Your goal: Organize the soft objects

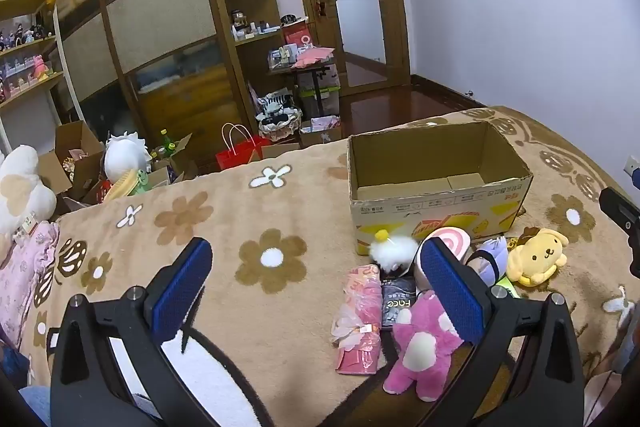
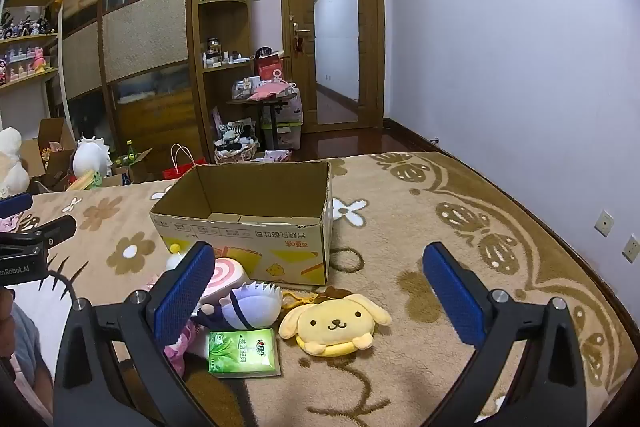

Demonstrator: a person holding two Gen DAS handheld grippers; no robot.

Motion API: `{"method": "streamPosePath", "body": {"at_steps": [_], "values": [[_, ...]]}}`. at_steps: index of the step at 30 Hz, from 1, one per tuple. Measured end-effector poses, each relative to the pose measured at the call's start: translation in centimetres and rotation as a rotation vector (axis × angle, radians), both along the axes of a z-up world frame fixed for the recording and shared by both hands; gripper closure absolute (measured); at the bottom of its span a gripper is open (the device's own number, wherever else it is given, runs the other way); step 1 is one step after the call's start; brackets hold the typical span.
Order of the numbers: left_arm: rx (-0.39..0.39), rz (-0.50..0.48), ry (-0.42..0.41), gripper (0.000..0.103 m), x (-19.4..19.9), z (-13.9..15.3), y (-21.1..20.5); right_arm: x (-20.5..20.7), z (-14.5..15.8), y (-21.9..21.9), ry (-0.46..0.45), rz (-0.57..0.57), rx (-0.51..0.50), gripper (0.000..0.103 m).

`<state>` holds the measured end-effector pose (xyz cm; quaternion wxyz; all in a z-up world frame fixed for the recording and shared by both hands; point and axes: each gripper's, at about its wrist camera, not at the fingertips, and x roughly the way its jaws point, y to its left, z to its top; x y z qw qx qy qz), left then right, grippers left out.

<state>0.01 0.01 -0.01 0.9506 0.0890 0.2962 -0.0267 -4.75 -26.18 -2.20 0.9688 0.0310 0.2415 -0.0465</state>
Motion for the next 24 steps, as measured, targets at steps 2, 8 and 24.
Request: {"method": "streamPosePath", "body": {"at_steps": [2, 8, 24], "values": [[0.004, 0.001, -0.004, 0.0, 0.01, -0.01, 0.06, 0.01, -0.02, -0.02, -0.001, 0.001, 0.003, 0.0], [0.015, 0.006, -0.007, 0.0, -0.03, -0.26, -0.05, -0.01, 0.02, 0.04, -0.002, 0.003, 0.0, 0.0], [0.007, 0.015, -0.02, 0.0, 0.02, -0.03, -0.04, -0.01, 0.08, 0.04, 0.0, 0.001, 0.003, 0.0]]}}
